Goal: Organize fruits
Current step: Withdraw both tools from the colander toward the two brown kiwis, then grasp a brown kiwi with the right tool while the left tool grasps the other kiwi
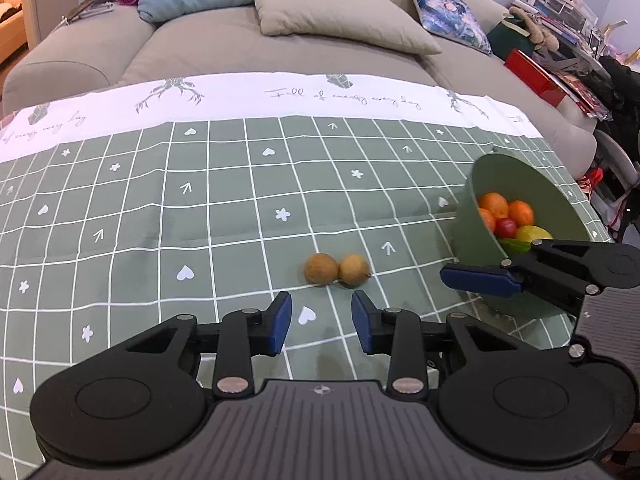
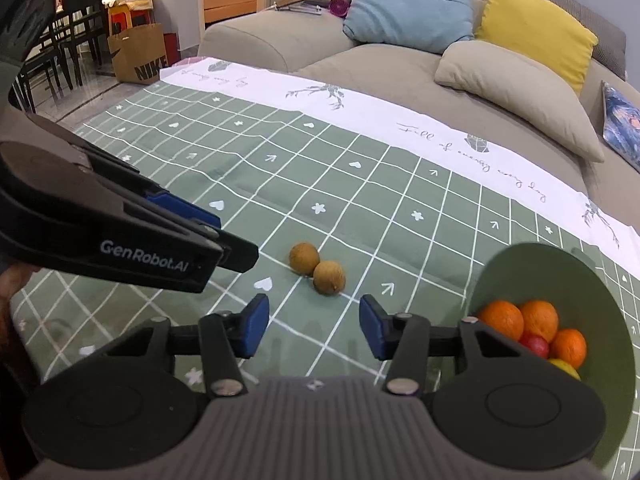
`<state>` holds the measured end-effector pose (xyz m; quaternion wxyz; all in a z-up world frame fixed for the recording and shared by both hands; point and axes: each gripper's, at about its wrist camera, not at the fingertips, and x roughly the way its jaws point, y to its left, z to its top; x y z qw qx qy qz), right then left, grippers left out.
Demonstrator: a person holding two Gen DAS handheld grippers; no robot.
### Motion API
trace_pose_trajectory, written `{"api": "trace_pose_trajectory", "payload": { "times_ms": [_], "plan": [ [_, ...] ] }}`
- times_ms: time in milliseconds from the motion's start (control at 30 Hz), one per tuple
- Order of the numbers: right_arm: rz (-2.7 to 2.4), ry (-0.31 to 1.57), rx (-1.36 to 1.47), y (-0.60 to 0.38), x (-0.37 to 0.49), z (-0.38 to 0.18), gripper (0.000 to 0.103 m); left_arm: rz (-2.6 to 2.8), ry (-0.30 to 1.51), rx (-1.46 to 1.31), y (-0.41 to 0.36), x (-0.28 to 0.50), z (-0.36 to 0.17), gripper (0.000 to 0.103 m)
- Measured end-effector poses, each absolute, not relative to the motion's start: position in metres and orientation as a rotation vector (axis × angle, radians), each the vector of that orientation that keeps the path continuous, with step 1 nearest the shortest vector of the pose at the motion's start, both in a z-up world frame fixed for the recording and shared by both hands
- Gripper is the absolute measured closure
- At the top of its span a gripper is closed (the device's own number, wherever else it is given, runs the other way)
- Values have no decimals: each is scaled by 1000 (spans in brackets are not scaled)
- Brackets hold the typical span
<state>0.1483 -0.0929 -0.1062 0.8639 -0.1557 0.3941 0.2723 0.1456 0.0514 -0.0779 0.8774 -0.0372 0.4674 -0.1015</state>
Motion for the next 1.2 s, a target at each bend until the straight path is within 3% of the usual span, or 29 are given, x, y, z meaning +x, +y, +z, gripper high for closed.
{"api": "trace_pose_trajectory", "payload": {
  "times_ms": [133,333,800,1200],
  "plan": [
    [560,839,-347,-85,163,-118,60,-226,998,-94,55,158,-87,67],
    [562,860,-362,-76,184,-133,73,-226,1025,-111,58,175,-101,69],
    [559,900,-334,-69,208,-151,81,-260,1052,-129,63,191,-108,69],
    [532,919,-319,-80,202,-153,81,-274,1075,-103,47,205,-124,69]
  ]
}}
